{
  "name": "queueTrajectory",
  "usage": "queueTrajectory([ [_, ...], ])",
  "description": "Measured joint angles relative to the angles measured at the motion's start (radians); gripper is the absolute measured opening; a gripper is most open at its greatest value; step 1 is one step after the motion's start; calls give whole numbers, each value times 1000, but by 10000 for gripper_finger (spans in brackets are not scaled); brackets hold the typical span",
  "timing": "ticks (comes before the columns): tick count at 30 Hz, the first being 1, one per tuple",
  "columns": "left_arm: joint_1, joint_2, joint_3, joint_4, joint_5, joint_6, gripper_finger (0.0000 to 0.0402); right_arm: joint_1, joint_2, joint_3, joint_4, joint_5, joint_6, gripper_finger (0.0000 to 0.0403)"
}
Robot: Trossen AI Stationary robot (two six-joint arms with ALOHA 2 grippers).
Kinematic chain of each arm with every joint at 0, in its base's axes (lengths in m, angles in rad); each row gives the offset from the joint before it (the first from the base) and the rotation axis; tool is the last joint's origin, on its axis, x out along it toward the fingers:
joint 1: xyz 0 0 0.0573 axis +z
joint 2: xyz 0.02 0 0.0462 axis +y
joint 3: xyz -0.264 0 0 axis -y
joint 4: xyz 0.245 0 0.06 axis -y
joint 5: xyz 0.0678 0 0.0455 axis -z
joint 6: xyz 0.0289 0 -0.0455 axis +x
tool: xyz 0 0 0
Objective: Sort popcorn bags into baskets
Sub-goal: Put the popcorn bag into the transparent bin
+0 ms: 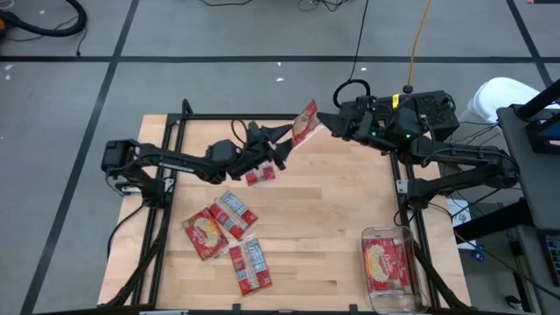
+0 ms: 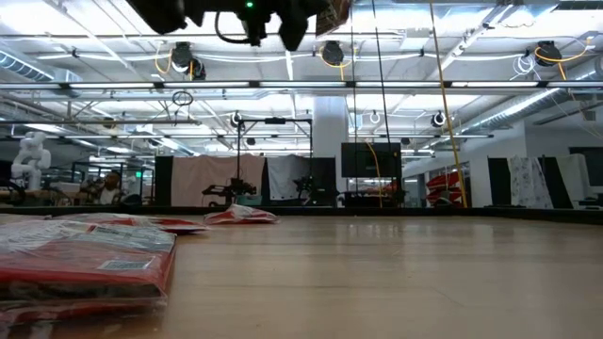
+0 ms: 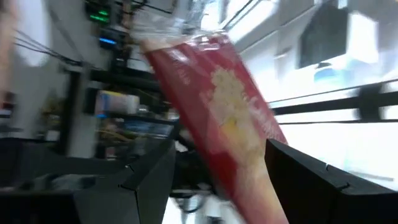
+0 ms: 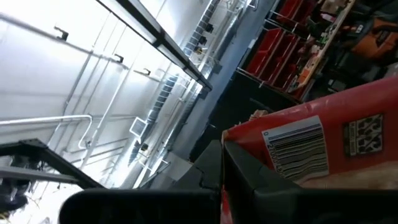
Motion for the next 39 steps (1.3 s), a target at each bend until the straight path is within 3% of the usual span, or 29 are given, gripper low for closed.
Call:
queueTrajectory([
  [10, 5, 146, 81, 152, -1, -30, 237, 27, 1, 0, -8, -1, -84, 0],
  [23, 50, 157, 82, 295, 5, 78, 40, 33, -2, 1, -60, -32, -111, 0],
  [27, 68, 160, 82, 298, 32, 115, 17, 33, -23, 1, -117, -27, -107, 4],
  [31, 90, 159, 82, 301, 108, 164, 22, 33, -68, 1, -231, -29, -85, 34],
  [35, 105, 159, 82, 302, 197, 260, 38, 33, -135, 1, -431, -31, 3, 89],
  [39, 105, 159, 82, 268, 299, 374, 30, 33, -191, 2, -652, -30, 112, 150],
])
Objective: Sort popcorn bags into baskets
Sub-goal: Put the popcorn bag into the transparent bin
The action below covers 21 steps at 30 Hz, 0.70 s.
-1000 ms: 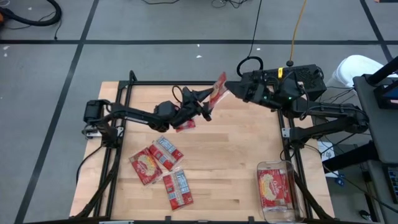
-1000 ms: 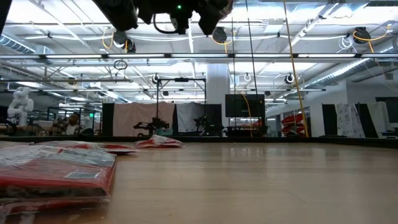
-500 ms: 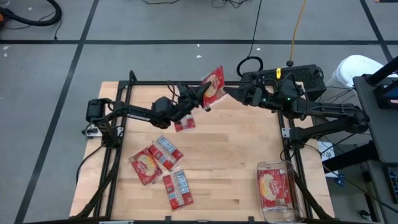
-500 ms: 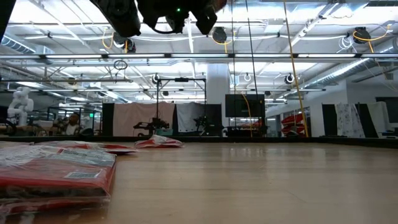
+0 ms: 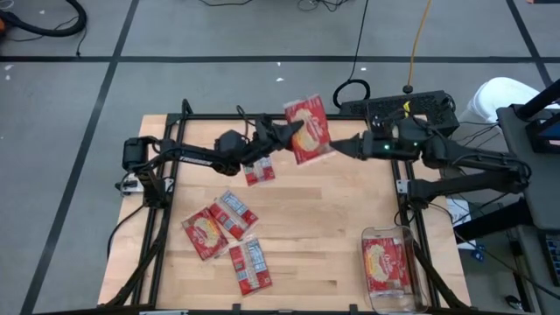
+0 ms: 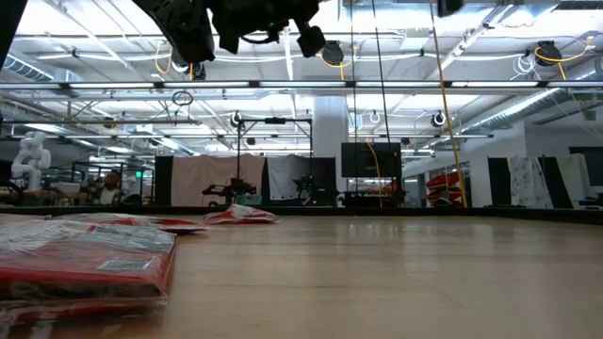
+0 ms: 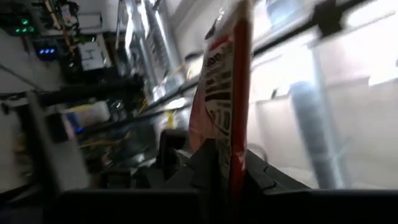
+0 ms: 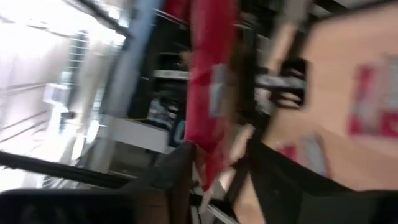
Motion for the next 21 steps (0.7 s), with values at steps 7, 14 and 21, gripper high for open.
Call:
queueTrajectory([
  [7, -16, -1, 0, -85, 80, 22, 18, 0, -20, 0, -120, -8, 5, 228],
  [14, -2, -2, 0, -104, 139, 29, 25, -16, -20, 0, -169, -62, 43, 279],
  [21, -6, -2, 0, -182, 139, 11, 23, -41, -20, -1, -156, -70, -39, 318],
])
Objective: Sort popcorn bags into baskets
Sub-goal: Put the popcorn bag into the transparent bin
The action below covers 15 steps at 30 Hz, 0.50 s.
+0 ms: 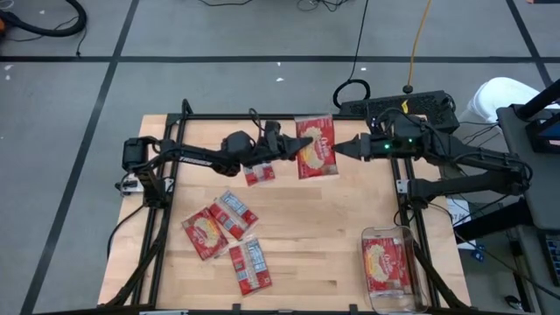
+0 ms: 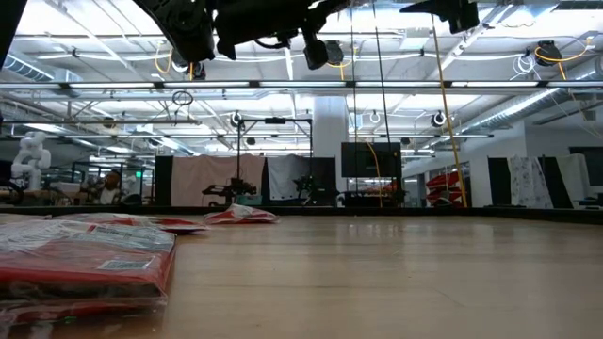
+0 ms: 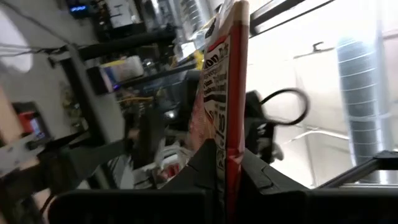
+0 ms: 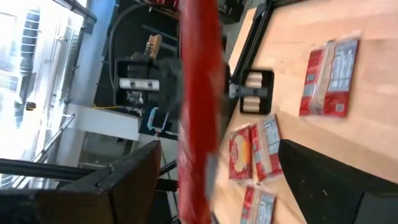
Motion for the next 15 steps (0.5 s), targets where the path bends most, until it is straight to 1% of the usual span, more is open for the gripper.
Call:
queueTrajectory([
  [5, -24, 0, 0, -77, -7, 2, 23, 0, 7, 0, 0, -10, -24, 315],
  [8, -43, 0, 0, -93, -39, 16, 23, 0, 22, 0, 0, -41, -25, 303],
  [12, -62, 0, 0, -99, -74, 24, 22, 0, 58, 0, 0, -88, -23, 275],
  [15, -72, 0, 0, -97, -94, 29, 22, 1, 82, -1, 0, -112, -34, 243],
])
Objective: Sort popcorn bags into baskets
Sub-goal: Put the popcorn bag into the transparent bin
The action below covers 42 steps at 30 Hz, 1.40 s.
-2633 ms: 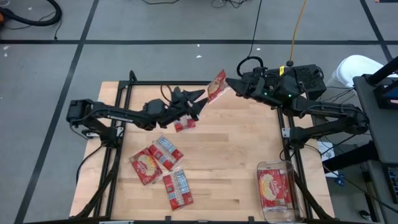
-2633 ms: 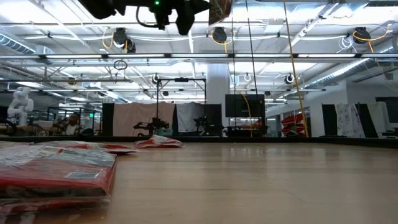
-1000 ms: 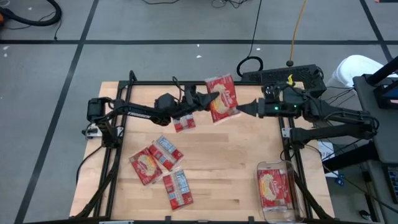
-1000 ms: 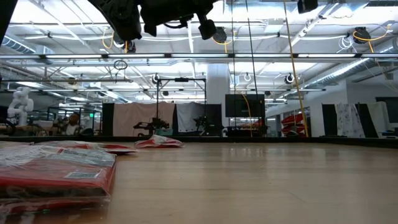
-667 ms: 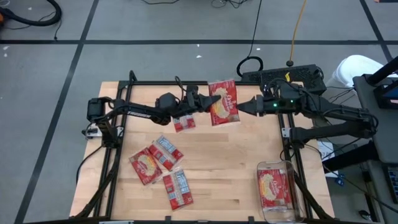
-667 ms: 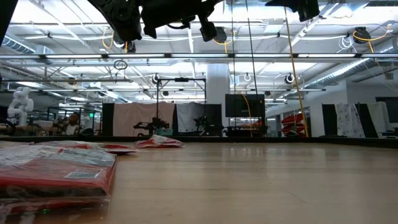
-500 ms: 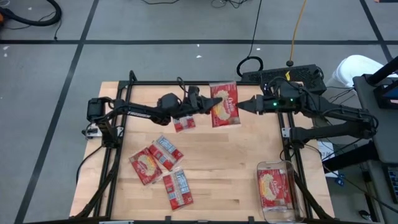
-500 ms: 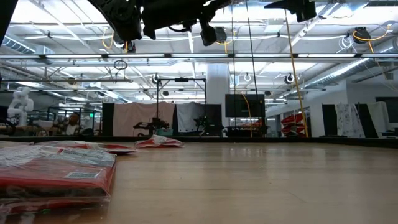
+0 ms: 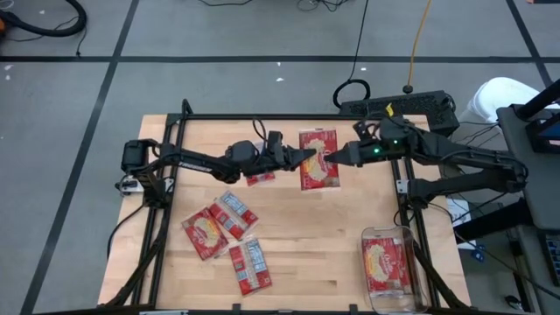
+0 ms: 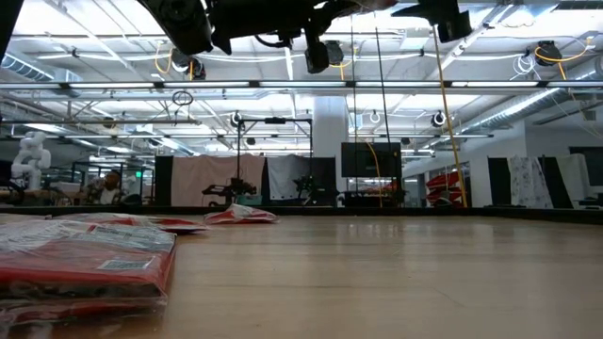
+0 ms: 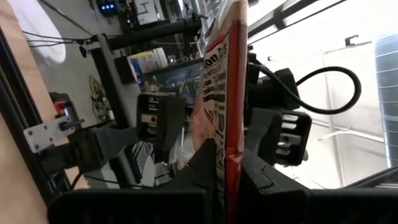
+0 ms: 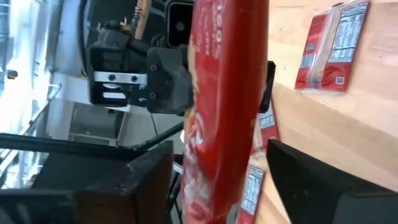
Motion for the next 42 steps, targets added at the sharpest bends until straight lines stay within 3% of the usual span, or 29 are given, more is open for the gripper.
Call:
queueTrajectory([
  [8, -21, 0, 0, -2, -5, 29, 25, 0, 2, 0, 1, -1, -79, 118],
  [12, -21, 0, 0, -1, -4, 37, 50, 1, -7, 0, -1, -24, -116, 65],
  [18, -22, -2, 0, 12, 6, 55, 152, 2, -36, 0, -11, -59, -95, 17],
  [23, -11, -21, 0, 6, 44, 56, 248, 2, -86, 0, -16, -91, -9, 10],
  [27, 17, -58, 0, -77, 118, 56, 285, 33, -125, 0, -52, -130, 72, 10],
  [34, 34, -176, 0, -355, 219, 150, 266, 212, -173, 0, -205, -120, 242, 10],
  [42, -21, -310, 0, -674, 259, 253, 216, 546, -176, 0, -337, 53, 509, 9],
])
